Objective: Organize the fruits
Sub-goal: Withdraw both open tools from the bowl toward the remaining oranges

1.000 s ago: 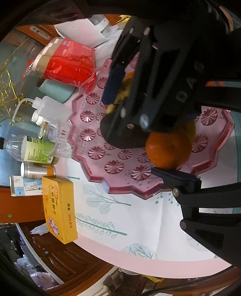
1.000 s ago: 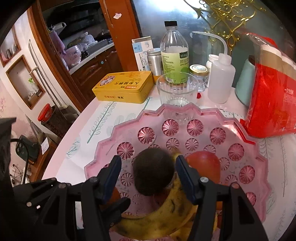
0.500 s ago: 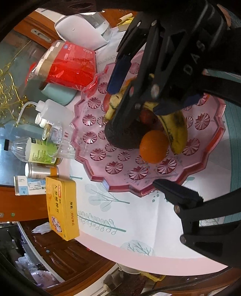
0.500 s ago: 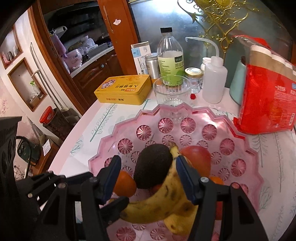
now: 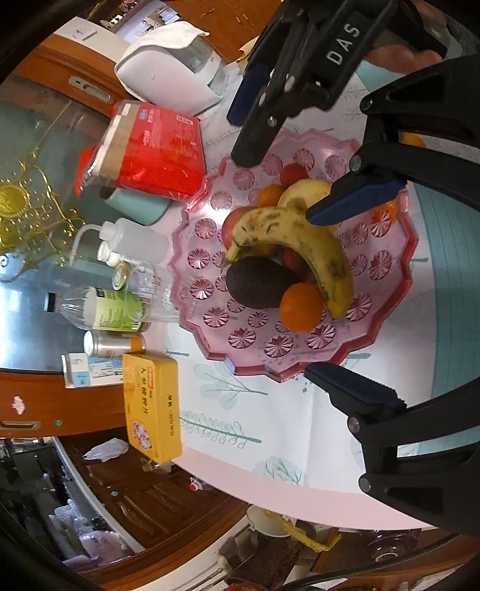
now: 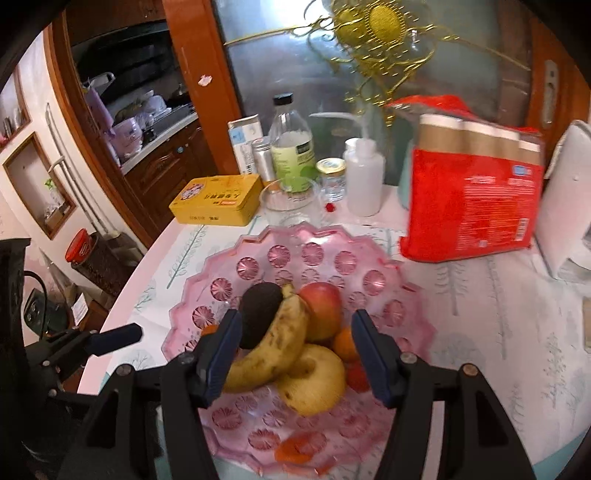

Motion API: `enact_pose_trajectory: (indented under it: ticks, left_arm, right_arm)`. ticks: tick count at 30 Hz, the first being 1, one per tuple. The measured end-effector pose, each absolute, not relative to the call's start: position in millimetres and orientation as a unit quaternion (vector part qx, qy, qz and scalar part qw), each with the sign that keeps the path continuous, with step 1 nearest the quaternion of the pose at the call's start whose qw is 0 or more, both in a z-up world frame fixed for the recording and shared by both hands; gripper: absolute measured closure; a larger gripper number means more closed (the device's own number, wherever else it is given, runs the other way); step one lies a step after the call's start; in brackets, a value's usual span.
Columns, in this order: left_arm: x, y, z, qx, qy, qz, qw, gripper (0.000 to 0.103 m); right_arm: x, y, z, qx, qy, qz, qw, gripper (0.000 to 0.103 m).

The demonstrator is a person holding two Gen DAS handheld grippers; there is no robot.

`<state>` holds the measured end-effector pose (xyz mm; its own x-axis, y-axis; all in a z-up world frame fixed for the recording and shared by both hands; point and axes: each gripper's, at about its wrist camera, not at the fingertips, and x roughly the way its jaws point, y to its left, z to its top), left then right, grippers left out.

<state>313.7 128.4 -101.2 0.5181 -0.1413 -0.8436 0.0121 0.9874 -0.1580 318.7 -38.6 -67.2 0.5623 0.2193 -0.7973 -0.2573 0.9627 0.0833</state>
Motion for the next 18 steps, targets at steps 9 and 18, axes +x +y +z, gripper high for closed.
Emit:
enact_pose_trajectory:
  ticks: [9,18]
  left_arm:
    - [274,125,-60,-0.055,0.456,-0.032,0.888,0.028]
    - [235,118,-20,-0.060,0.426,-0.039,0.902,0.023]
  right_arm:
    - [278,-73,-25,0.007,0.432,0.117,0.894,0.041]
    - [230,-114,12,0.037,0.407,0.102,0.907,0.041]
